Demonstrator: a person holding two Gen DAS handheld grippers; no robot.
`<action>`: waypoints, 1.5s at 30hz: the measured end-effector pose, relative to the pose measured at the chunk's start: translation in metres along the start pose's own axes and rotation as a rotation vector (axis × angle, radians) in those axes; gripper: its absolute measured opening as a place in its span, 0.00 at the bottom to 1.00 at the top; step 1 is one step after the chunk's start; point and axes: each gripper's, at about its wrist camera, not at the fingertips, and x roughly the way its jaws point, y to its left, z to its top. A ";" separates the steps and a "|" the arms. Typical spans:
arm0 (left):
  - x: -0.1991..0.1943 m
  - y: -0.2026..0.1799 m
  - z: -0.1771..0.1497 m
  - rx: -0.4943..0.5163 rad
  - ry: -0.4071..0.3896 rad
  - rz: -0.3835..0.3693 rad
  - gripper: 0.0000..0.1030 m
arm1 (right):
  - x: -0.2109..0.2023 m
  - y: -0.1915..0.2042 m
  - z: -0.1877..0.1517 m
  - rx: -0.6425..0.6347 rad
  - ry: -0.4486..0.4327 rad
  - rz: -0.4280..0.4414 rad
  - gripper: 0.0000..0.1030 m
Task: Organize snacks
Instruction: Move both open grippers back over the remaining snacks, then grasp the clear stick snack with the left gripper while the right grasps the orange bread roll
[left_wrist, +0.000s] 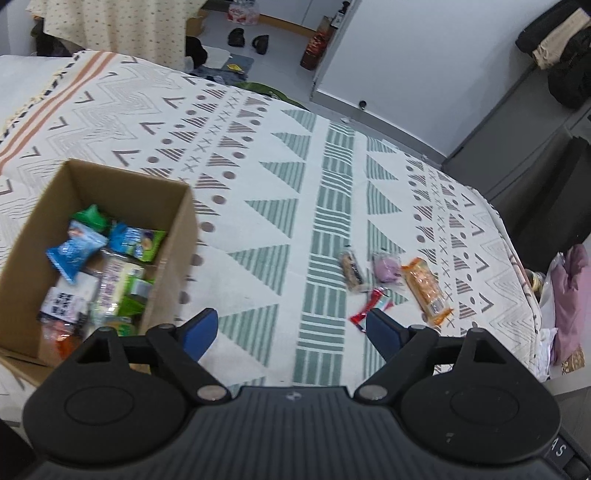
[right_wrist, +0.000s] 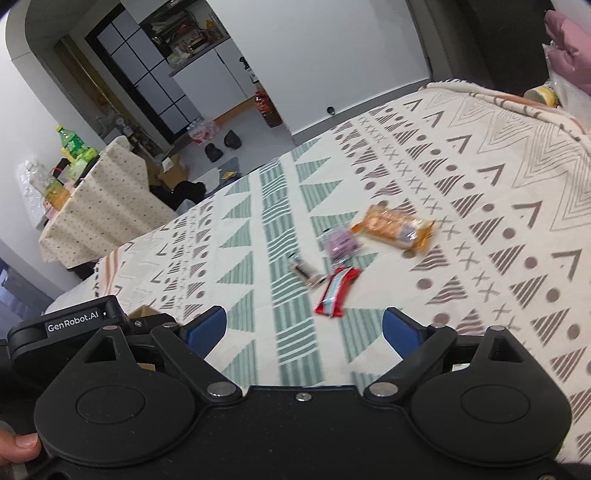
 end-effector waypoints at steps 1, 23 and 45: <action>0.003 -0.004 0.000 0.006 0.004 0.001 0.84 | 0.000 -0.004 0.002 -0.002 -0.002 -0.005 0.89; 0.081 -0.076 0.010 0.111 0.035 0.017 0.84 | 0.046 -0.080 0.039 -0.008 0.001 -0.038 0.89; 0.173 -0.096 0.030 0.119 0.079 0.044 0.51 | 0.133 -0.101 0.077 -0.051 0.013 -0.019 0.74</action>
